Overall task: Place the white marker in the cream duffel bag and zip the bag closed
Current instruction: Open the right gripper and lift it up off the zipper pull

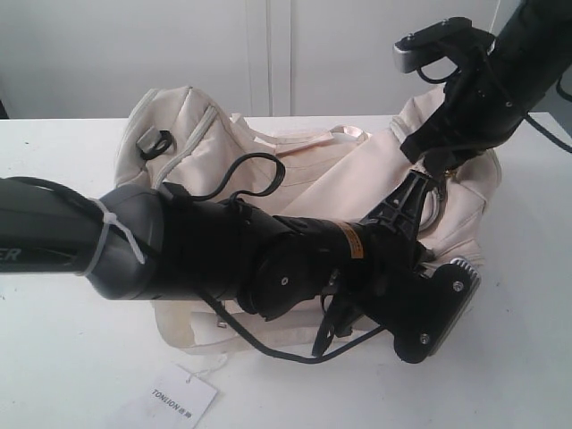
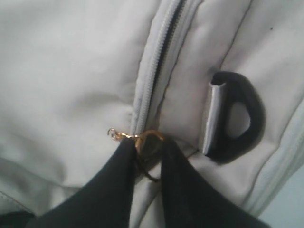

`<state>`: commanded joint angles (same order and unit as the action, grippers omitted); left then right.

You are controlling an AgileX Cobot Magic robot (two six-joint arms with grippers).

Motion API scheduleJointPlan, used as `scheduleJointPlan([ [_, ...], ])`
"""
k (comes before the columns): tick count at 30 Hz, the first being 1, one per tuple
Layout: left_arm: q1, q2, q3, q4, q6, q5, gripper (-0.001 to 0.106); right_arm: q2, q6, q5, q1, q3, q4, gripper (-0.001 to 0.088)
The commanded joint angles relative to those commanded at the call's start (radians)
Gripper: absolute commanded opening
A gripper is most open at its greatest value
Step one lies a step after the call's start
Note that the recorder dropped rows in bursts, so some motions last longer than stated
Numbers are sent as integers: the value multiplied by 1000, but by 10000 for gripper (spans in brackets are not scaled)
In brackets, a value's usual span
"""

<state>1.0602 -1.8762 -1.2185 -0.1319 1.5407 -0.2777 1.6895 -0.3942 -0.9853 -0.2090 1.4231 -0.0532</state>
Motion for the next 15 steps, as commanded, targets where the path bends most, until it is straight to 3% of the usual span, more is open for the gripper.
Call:
scheduleJointPlan([
  [1, 0, 0, 0, 0, 0, 0, 0, 0, 7, 5, 0, 0, 5, 0],
  [6, 0, 0, 0, -2, 0, 1, 0, 0, 9, 32, 0, 0, -2, 0],
  [15, 0, 0, 0, -2, 0, 3, 0, -54, 146, 154, 0, 11, -2, 0],
])
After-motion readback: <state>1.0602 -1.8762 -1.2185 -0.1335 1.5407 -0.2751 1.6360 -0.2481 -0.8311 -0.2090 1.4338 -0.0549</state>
